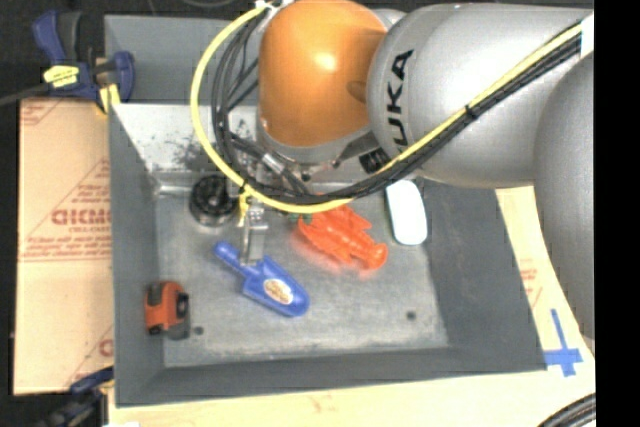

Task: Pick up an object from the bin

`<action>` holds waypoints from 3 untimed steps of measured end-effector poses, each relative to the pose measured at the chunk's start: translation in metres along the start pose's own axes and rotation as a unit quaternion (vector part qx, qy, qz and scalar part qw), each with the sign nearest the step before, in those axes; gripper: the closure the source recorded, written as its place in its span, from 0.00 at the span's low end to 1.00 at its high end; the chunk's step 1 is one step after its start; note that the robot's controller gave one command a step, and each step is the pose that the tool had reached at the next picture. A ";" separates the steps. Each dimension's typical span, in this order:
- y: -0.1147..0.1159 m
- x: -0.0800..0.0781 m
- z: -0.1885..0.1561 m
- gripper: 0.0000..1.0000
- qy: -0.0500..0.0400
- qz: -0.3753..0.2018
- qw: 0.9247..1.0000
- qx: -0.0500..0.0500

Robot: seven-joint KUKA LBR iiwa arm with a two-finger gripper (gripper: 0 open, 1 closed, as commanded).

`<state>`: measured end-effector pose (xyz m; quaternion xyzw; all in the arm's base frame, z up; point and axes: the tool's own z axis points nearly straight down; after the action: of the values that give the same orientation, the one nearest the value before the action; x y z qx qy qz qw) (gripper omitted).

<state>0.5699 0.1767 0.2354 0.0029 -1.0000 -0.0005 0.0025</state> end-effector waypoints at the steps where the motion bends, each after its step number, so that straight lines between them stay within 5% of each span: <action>1: -0.001 -0.002 -0.005 0.00 -0.004 0.002 1.000 -0.001; 2: -0.031 0.007 0.064 0.00 -0.006 -0.015 1.000 0.000; 3: -0.065 0.028 0.081 0.00 -0.002 0.083 0.997 0.000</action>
Offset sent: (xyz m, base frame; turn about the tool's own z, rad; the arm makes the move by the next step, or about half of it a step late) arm -0.0213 -0.0719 -0.1654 -0.0763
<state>0.5421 0.1114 0.1543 -0.0804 -0.9968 -0.0005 0.0005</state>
